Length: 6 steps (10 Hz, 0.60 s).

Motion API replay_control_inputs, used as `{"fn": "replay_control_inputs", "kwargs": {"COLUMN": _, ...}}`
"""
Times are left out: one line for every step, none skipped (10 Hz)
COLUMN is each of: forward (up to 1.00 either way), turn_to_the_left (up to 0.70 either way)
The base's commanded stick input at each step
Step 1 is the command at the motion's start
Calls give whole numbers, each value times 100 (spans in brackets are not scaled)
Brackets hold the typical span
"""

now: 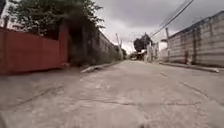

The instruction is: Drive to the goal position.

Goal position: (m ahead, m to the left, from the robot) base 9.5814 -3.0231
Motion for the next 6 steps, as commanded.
{"fn": "replay_control_inputs", "kwargs": {"forward": 100, "turn_to_the_left": -19}}
{"fn": "replay_control_inputs", "kwargs": {"forward": 100, "turn_to_the_left": -19}}
{"fn": "replay_control_inputs", "kwargs": {"forward": 100, "turn_to_the_left": -19}}
{"fn": "replay_control_inputs", "kwargs": {"forward": 100, "turn_to_the_left": -19}}
{"fn": "replay_control_inputs", "kwargs": {"forward": 100, "turn_to_the_left": -19}}
{"fn": "replay_control_inputs", "kwargs": {"forward": 100, "turn_to_the_left": -19}}
